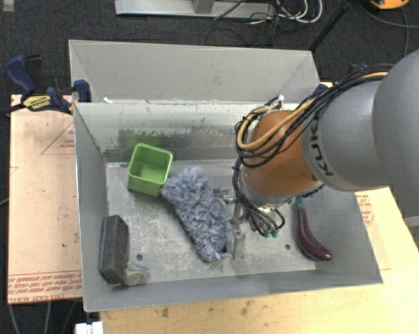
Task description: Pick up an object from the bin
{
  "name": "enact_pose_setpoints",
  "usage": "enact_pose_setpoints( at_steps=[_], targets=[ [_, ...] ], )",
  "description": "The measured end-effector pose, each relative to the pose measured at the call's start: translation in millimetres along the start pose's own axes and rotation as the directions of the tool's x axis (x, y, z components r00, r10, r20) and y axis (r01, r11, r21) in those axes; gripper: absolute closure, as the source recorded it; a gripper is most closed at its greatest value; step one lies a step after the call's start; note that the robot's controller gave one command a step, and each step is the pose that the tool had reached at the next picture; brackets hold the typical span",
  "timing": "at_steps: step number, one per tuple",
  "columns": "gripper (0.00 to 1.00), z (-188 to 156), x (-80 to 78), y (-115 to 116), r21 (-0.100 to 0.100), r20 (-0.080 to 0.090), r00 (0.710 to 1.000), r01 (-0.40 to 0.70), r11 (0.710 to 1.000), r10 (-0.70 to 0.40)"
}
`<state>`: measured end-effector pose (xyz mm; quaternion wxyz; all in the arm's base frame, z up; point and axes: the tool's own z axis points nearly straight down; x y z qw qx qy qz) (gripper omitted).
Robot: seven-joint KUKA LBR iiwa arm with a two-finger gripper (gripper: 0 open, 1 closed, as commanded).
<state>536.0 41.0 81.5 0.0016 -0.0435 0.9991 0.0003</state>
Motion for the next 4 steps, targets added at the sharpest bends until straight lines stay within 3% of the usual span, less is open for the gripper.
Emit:
enact_pose_setpoints(
  at_steps=[1, 2, 3, 4],
  targets=[
    [0.00, 18.3, -4.7, 13.6, -0.002, -0.005, 0.986, 0.164, 0.986, -0.164],
    [0.00, 13.3, -6.8, 27.1, -0.001, 0.000, 0.934, 0.358, 0.934, -0.358],
    [0.00, -32.6, -15.3, 28.1, -0.004, -0.008, 0.958, 0.287, 0.958, -0.287],
    [0.00, -98.8, 11.1, 10.2, -0.003, -0.006, 0.975, 0.221, 0.975, -0.221]
  ],
)
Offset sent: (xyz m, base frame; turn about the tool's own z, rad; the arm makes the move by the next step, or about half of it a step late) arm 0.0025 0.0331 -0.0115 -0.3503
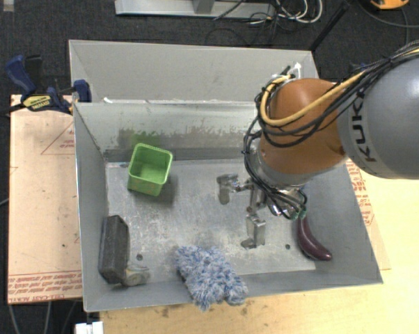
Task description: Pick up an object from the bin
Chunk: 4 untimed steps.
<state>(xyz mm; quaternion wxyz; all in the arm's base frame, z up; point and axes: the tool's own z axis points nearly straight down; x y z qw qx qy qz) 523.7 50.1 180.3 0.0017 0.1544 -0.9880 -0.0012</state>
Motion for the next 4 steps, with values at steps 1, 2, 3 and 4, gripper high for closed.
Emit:
enact_pose_setpoints(
  at_steps=[1, 2, 3, 4],
  targets=[
    [0.00, -36.8, -43.5, 8.0, 0.003, 0.004, 1.000, -0.005, 1.000, 0.005],
    [0.00, -36.2, -44.1, -13.7, 0.001, 0.011, 0.995, 0.095, 0.995, -0.095],
    [0.00, -67.0, -14.9, -29.3, 0.001, -0.006, 0.992, 0.126, 0.992, -0.126],
    [0.00, -77.6, -29.9, 14.7, 0.007, 0.013, 0.992, 0.129, 0.992, -0.129]
  ],
)
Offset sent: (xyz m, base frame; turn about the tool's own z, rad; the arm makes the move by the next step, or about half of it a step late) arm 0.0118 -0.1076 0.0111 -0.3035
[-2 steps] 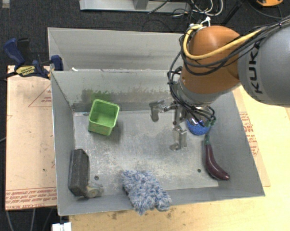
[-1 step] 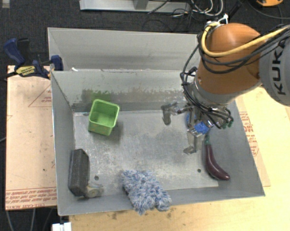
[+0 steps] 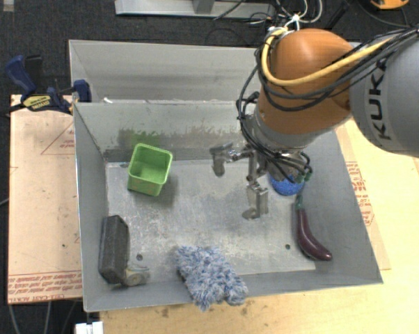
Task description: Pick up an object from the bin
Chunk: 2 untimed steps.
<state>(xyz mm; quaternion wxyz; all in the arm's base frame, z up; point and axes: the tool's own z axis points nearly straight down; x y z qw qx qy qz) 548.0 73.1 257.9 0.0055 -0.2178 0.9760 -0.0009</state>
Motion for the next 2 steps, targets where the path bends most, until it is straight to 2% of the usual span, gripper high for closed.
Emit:
enact_pose_setpoints(
  at_steps=[1, 2],
  targets=[
    [0.00, 17.5, -26.2, 21.0, -0.007, -0.005, 0.999, 0.054, 0.999, -0.054],
    [0.00, 38.7, -33.2, 41.5, -0.005, -0.007, 0.998, 0.054, 0.999, -0.054]
  ],
)
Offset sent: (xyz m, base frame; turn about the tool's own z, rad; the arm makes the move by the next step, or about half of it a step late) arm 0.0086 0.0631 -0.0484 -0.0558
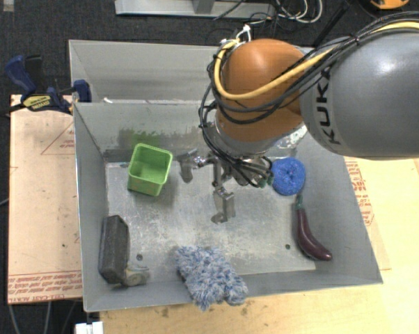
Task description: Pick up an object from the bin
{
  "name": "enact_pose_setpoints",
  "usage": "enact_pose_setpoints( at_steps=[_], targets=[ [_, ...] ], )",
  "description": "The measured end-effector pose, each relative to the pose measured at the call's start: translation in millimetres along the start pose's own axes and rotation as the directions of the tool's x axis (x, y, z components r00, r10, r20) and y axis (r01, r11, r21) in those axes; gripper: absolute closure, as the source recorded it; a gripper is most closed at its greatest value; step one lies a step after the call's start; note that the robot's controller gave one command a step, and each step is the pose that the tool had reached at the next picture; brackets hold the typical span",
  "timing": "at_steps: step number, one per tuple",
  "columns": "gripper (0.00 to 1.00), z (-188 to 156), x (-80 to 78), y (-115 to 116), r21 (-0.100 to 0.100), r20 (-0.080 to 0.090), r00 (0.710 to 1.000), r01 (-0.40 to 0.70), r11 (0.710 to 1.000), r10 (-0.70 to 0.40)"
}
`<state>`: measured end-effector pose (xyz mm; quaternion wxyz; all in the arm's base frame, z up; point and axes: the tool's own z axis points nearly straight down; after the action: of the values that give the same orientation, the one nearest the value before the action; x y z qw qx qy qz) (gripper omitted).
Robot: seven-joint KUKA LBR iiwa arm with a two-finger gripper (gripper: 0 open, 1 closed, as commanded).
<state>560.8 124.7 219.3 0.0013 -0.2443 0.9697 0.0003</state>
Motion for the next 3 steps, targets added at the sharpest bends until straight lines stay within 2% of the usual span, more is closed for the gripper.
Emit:
enact_pose_setpoints(
  at_steps=[1, 2, 3],
  targets=[
    [0.00, 9.6, -31.6, 31.2, 0.000, 0.001, 0.997, 0.073, 0.997, -0.073],
    [0.00, 20.8, -39.0, 7.4, -0.004, 0.003, 0.994, 0.112, 0.994, -0.112],
    [0.00, 22.3, -42.0, -13.7, 0.004, -0.002, 0.990, 0.144, 0.990, -0.144]
  ],
)
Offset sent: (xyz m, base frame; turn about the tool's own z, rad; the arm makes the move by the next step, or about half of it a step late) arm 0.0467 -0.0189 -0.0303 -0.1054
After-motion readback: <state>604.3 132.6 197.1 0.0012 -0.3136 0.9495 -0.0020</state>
